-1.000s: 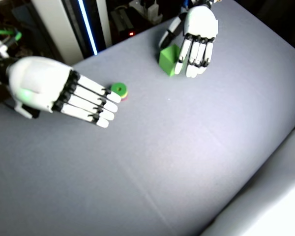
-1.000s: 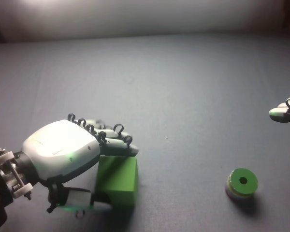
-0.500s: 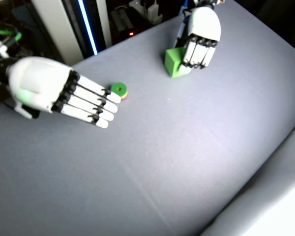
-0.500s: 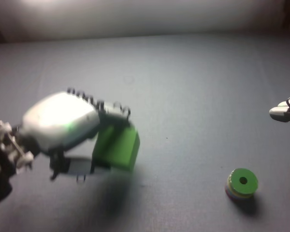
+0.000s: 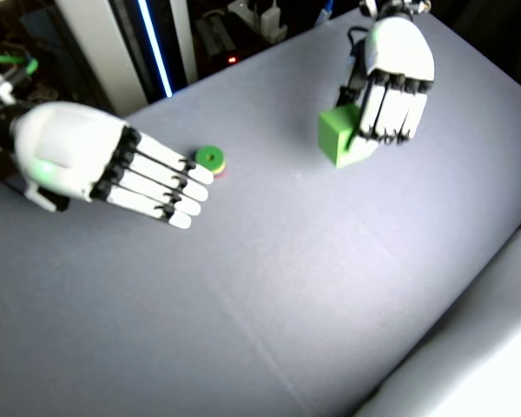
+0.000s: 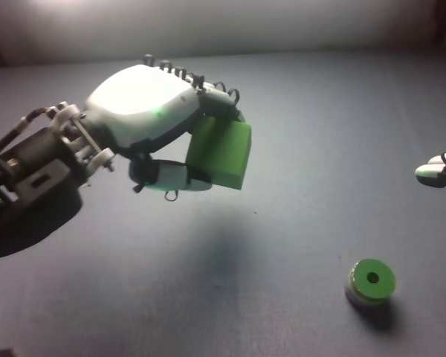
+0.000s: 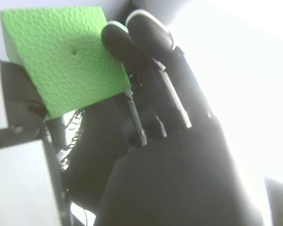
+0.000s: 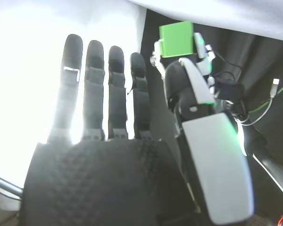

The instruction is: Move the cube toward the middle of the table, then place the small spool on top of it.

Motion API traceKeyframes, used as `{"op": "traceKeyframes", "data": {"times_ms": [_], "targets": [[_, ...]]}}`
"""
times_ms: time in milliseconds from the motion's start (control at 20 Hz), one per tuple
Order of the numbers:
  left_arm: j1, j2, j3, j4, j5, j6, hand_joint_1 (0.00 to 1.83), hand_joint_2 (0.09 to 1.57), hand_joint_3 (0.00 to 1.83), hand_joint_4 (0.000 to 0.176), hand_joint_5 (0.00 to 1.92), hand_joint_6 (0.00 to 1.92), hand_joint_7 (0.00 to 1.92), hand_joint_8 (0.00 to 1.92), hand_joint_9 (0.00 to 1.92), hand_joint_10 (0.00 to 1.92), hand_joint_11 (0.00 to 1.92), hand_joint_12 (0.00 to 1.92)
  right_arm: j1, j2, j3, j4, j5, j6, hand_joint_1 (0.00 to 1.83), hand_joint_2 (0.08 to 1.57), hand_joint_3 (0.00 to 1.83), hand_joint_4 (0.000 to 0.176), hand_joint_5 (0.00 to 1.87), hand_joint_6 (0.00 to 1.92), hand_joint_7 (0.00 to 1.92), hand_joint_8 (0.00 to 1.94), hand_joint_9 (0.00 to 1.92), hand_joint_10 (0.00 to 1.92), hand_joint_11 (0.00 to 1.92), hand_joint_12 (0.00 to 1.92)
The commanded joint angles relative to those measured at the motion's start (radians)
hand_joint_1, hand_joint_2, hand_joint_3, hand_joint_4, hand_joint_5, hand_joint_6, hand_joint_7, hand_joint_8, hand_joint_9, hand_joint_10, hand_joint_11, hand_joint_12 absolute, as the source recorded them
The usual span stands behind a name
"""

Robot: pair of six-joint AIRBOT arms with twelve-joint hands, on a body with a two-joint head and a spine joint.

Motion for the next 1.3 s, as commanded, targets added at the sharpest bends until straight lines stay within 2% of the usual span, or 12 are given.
{"op": "traceKeyframes", "data": {"times_ms": [0,50,200,250,450,650,800,900,1000,1050,1100,1250], "targets": [[-0.012,-0.01,0.01,-0.002,-0.072,-0.001,1.29,1.1,0.0,0.0,1.08,0.57,1.0,1.16,0.91,0.89,0.73,1.25,0.008,-0.002,0.006,0.012,0.12,0.005,0.7,1.38,0.0,0.0,0.5,0.0,0.5,0.0,0.49,0.0,0.36,0.44],[-0.016,-0.023,0.02,-0.002,-0.061,-0.001,1.36,1.09,0.0,0.0,1.09,0.56,1.0,1.03,0.92,1.2,0.75,1.21,0.008,-0.002,0.007,0.012,0.12,0.005,0.68,1.39,0.0,0.0,0.49,0.0,0.49,0.0,0.49,0.0,0.35,0.44],[-0.035,-0.068,0.063,-0.002,-0.001,-0.004,1.37,1.08,0.0,0.0,1.09,0.69,1.05,0.85,0.92,1.24,0.67,1.21,0.009,-0.002,0.009,0.009,0.12,0.005,0.71,1.38,0.0,0.0,0.51,0.0,0.51,0.0,0.51,0.01,0.37,0.45],[-0.037,-0.08,0.073,-0.002,0.009,-0.008,1.29,1.09,0.0,0.0,1.13,0.54,0.99,1.11,0.85,1.0,0.57,1.39,0.01,-0.003,0.009,0.008,0.12,0.005,0.74,1.38,0.0,0.0,0.52,0.0,0.52,0.01,0.54,0.01,0.4,0.46],[-0.037,-0.116,0.102,0.009,0.035,-0.034,1.25,1.14,0.0,0.0,1.07,0.55,0.86,1.41,0.66,1.23,0.4,1.75,0.011,-0.003,0.009,0.007,0.12,0.005,0.75,1.38,0.0,0.0,0.51,0.0,0.53,0.0,0.54,0.0,0.39,0.45],[-0.037,-0.131,0.11,0.01,0.041,-0.039,1.26,1.09,0.0,0.0,1.09,0.61,1.0,1.12,1.0,0.54,0.69,1.23,0.014,-0.003,0.01,0.005,0.12,0.005,0.77,1.38,0.0,0.0,0.5,0.0,0.51,0.0,0.51,0.0,0.37,0.44],[-0.034,-0.132,0.11,0.01,0.042,-0.039,1.23,1.13,0.0,0.0,0.92,0.91,0.97,1.17,0.99,0.44,0.67,1.25,0.014,-0.003,0.01,0.004,0.12,0.005,0.77,1.38,0.0,0.0,0.5,0.0,0.52,0.0,0.52,0.0,0.37,0.44],[-0.03,-0.132,0.111,0.01,0.043,-0.041,1.09,1.01,0.0,0.0,0.82,0.08,0.86,0.28,0.94,0.43,0.7,1.27,0.014,-0.004,0.01,0.003,0.12,0.005,0.8,1.37,0.0,0.0,0.51,0.0,0.52,0.0,0.52,0.0,0.38,0.44],[-0.024,-0.134,0.115,0.01,0.044,-0.05,1.03,0.96,0.0,0.0,0.66,0.0,0.74,0.03,0.84,0.29,0.61,1.1,0.014,-0.005,0.011,0.001,0.117,0.005,0.79,1.38,0.0,0.0,0.5,0.0,0.51,0.0,0.52,0.0,0.38,0.43],[-0.022,-0.136,0.118,0.01,0.045,-0.054,0.93,0.93,0.0,0.063,0.46,0.0,0.56,0.0,0.74,0.07,0.53,0.87,0.015,-0.005,0.012,0.0,0.116,0.005,0.79,1.38,0.0,0.0,0.5,0.0,0.52,0.0,0.52,0.0,0.38,0.43],[-0.021,-0.138,0.12,0.01,0.046,-0.056,0.93,0.93,0.0,0.063,0.46,0.0,0.56,0.0,0.74,0.07,0.53,0.87,0.016,-0.006,0.013,0.0,0.115,0.005,0.79,1.38,0.0,0.0,0.5,0.0,0.52,0.0,0.52,0.0,0.38,0.43],[-0.02,-0.137,0.119,0.01,0.046,-0.056,0.79,0.91,0.0,0.137,0.26,0.0,0.35,0.0,0.52,0.0,0.29,0.8,0.018,-0.006,0.013,-0.003,0.112,0.005,0.79,1.37,0.0,0.0,0.51,0.0,0.51,0.0,0.53,0.0,0.39,0.42]]}}
